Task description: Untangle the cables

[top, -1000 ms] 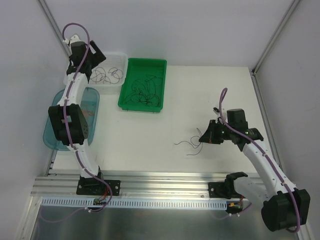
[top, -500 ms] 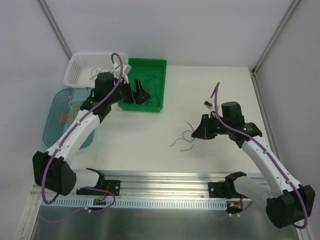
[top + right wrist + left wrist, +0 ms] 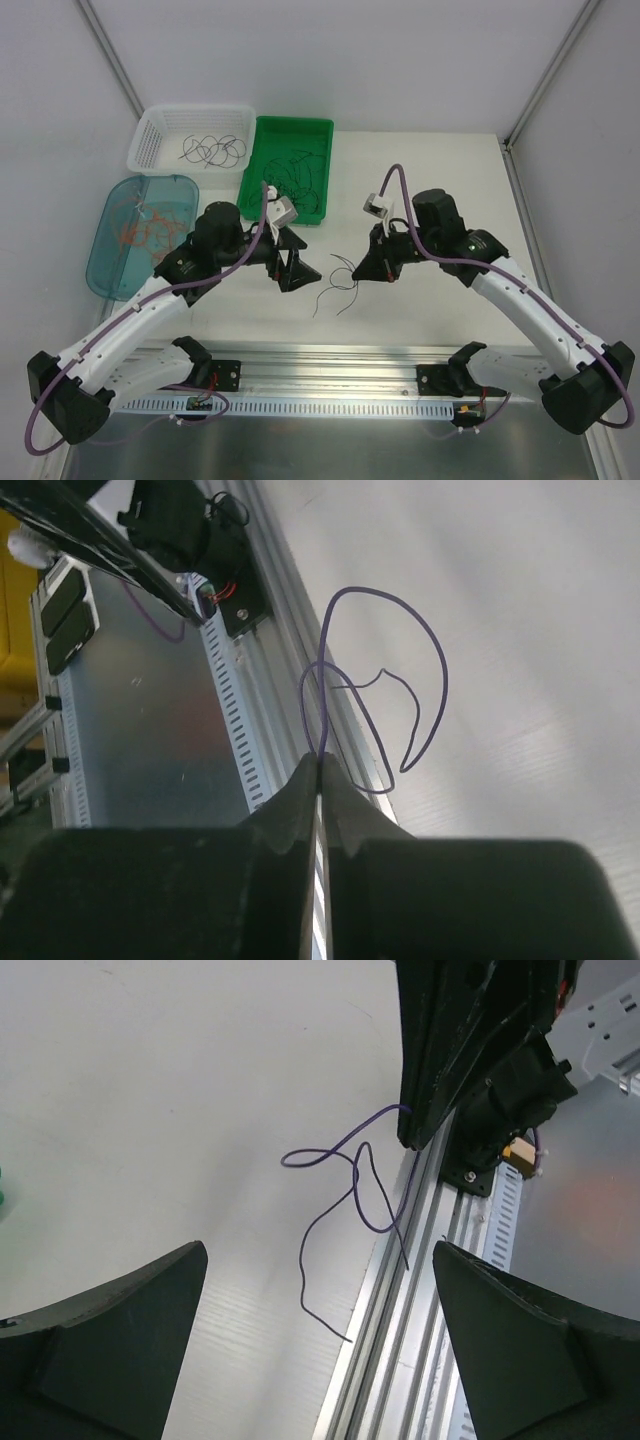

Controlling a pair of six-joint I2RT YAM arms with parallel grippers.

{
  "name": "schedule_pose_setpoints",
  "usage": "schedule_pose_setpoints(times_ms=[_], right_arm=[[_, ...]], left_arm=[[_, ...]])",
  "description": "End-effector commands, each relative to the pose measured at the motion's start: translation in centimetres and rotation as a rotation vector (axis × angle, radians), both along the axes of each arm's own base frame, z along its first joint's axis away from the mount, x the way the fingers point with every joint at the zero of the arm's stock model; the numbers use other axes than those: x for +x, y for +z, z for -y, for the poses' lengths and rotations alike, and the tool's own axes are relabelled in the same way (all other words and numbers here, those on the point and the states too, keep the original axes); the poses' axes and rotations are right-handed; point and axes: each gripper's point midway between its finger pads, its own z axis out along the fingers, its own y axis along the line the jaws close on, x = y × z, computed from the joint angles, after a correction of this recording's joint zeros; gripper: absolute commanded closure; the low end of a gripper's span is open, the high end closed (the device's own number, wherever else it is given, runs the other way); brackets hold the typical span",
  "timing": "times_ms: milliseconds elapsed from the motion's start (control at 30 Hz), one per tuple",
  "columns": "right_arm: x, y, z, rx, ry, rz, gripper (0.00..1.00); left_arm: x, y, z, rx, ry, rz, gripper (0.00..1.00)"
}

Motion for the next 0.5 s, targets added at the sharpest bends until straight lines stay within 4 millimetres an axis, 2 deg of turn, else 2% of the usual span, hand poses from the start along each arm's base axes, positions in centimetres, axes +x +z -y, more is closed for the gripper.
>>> schedule_pose_setpoints(times_ms=[0, 67, 167, 233, 267, 400, 467], right_arm=[[-1.9, 2.9, -1.6, 0.072, 0.204, 0.098, 0.99], [-2.9, 4.0, -2.1, 0.090, 0.290, 0.124, 0.99], [-3.7, 4.2, -2.9, 0.092, 0.373, 0.116, 0.99], [-3.6, 4.7, -3.7, 0.092, 0.407, 0.126, 0.99], [-4.2, 4.6, -3.9, 0.085, 0.432, 0.112, 0.99], [-4.5, 4.6, -5.2, 0.070, 0.480, 0.109, 0.99], [-4.5, 4.4, -5.5, 0.068, 0.483, 0.107, 0.99]], left_arm=[[-2.2, 1.5, 0.2, -0.026, -0.138, 0.172, 0.02], [-3.0, 1.6, 0.2, -0.030, -0.186, 0.212, 0.02], [-3.7, 1.7, 0.0, -0.034, -0.213, 0.248, 0.02], [-3.9, 1.6, -0.1, -0.032, -0.223, 0.256, 0.02], [-4.0, 1.4, 0.0, -0.031, -0.228, 0.252, 0.02], [-5.3, 0.7, 0.6, -0.048, -0.303, 0.172, 0.06], [-5.8, 0.2, 0.7, -0.046, -0.316, 0.137, 0.11]])
